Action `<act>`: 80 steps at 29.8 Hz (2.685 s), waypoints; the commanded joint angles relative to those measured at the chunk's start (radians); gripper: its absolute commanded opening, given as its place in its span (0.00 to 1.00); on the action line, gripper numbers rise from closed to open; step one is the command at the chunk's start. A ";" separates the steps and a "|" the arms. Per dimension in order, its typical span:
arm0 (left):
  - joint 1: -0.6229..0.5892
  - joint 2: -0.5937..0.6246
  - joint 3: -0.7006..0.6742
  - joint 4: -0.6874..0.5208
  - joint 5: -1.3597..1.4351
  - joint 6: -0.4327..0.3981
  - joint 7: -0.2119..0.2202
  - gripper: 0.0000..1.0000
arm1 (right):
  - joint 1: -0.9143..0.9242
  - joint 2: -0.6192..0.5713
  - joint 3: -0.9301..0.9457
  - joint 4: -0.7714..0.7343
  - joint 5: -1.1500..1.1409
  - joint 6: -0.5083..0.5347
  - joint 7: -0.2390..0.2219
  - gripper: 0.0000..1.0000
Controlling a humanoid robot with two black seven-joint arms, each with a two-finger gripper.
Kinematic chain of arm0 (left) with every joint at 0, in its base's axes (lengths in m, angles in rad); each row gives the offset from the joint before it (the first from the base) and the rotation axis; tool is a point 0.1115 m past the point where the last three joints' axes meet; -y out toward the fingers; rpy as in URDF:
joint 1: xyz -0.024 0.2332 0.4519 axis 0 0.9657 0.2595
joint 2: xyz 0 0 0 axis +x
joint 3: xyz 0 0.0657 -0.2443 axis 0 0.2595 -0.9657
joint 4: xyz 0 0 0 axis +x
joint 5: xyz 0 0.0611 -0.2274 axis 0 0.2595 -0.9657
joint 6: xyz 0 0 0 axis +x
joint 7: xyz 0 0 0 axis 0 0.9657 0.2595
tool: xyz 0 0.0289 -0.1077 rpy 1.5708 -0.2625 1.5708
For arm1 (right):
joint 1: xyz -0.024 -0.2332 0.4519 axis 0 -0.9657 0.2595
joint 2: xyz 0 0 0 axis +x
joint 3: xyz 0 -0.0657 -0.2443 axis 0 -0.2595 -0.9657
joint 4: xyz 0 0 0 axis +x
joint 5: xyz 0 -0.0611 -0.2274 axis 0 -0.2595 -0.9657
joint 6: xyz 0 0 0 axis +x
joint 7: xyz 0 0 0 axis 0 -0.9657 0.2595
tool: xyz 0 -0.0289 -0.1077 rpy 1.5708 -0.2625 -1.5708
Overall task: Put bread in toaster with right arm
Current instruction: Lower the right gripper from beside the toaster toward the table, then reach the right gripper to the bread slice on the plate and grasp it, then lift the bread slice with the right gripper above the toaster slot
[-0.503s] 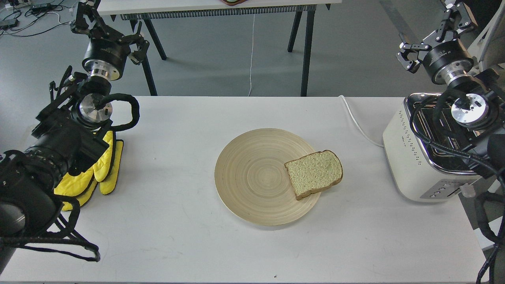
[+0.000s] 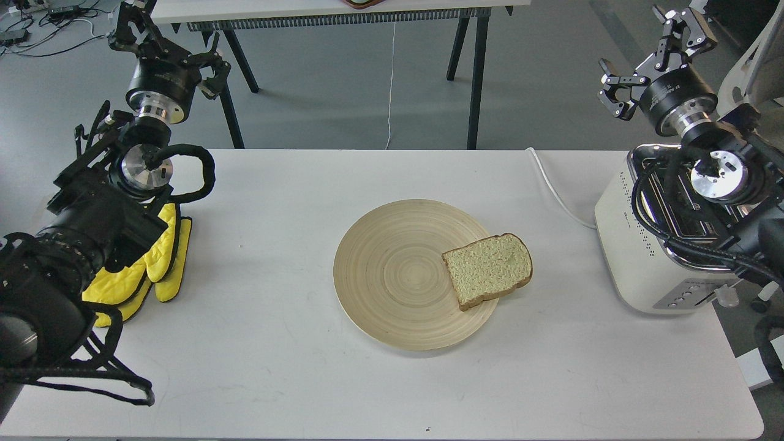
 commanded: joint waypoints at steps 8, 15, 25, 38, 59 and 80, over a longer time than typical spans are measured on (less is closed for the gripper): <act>0.000 -0.002 0.000 0.000 0.000 0.000 -0.001 1.00 | -0.255 -0.261 -0.135 0.616 -0.468 -0.334 0.002 0.99; 0.002 -0.002 0.000 0.000 0.001 0.000 0.000 1.00 | -0.431 -0.255 -0.145 0.681 -0.719 -0.417 0.001 0.98; 0.002 -0.002 0.000 0.000 0.001 0.000 -0.001 1.00 | -0.454 -0.157 -0.348 0.581 -0.875 -0.529 0.002 0.81; 0.002 -0.004 0.000 0.000 0.001 0.000 -0.001 1.00 | -0.422 0.008 -0.366 0.374 -0.892 -0.521 0.045 0.57; 0.002 -0.005 0.000 0.000 0.001 0.000 -0.001 1.00 | -0.398 0.021 -0.368 0.392 -0.889 -0.515 0.045 0.07; 0.002 -0.007 0.000 0.000 0.001 0.000 -0.001 1.00 | -0.154 -0.681 -0.305 0.707 -0.943 -0.523 0.029 0.03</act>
